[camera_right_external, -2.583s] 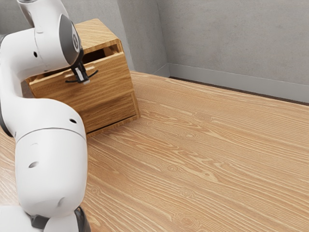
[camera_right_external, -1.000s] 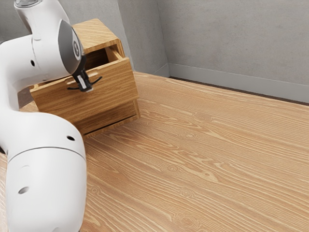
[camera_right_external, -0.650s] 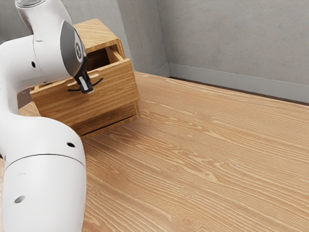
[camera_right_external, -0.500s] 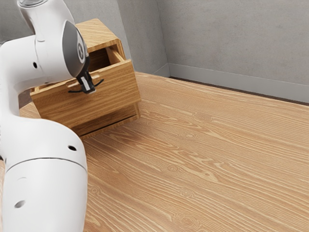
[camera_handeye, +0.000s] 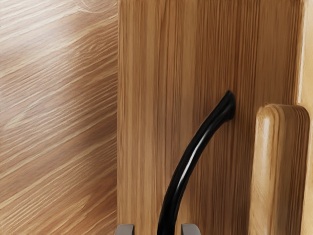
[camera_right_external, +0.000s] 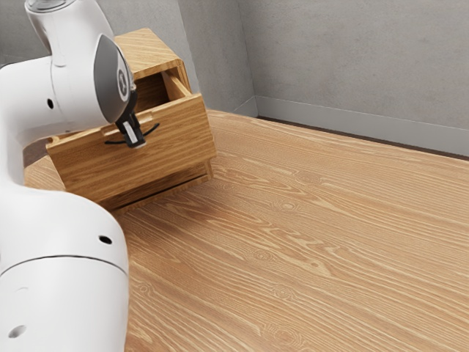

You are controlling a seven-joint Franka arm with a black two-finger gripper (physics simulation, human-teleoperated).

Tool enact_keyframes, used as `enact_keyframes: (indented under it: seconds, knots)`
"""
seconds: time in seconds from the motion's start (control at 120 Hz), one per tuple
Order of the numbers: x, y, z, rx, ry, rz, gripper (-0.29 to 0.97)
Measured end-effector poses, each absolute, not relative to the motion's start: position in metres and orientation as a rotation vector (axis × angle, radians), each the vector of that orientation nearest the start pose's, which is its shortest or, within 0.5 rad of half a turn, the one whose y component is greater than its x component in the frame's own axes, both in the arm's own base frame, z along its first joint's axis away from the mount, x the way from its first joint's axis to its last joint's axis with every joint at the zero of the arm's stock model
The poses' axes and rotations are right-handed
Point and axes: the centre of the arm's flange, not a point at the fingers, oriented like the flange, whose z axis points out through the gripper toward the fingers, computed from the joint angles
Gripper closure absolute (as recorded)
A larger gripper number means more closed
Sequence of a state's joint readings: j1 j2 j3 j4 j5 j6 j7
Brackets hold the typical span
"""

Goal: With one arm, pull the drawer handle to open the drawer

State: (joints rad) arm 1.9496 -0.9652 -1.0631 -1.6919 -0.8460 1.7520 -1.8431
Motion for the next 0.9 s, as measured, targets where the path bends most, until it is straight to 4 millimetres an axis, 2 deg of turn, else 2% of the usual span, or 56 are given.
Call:
enact_keyframes:
  seconds: [0.308, 0.633, 0.783, 0.85, 0.9]
  knots:
    - [0.526, 0.083, 0.676, 0.697, 2.750, 0.669, 0.65]
    - [0.524, 0.078, 0.674, 0.665, 2.767, 0.651, 0.65]
    - [0.522, 0.068, 0.676, 0.666, 2.769, 0.656, 0.65]
    - [0.517, 0.059, 0.684, 0.668, 2.756, 0.668, 0.64]
    - [0.507, 0.037, 0.702, 0.692, 2.728, 0.699, 0.58]
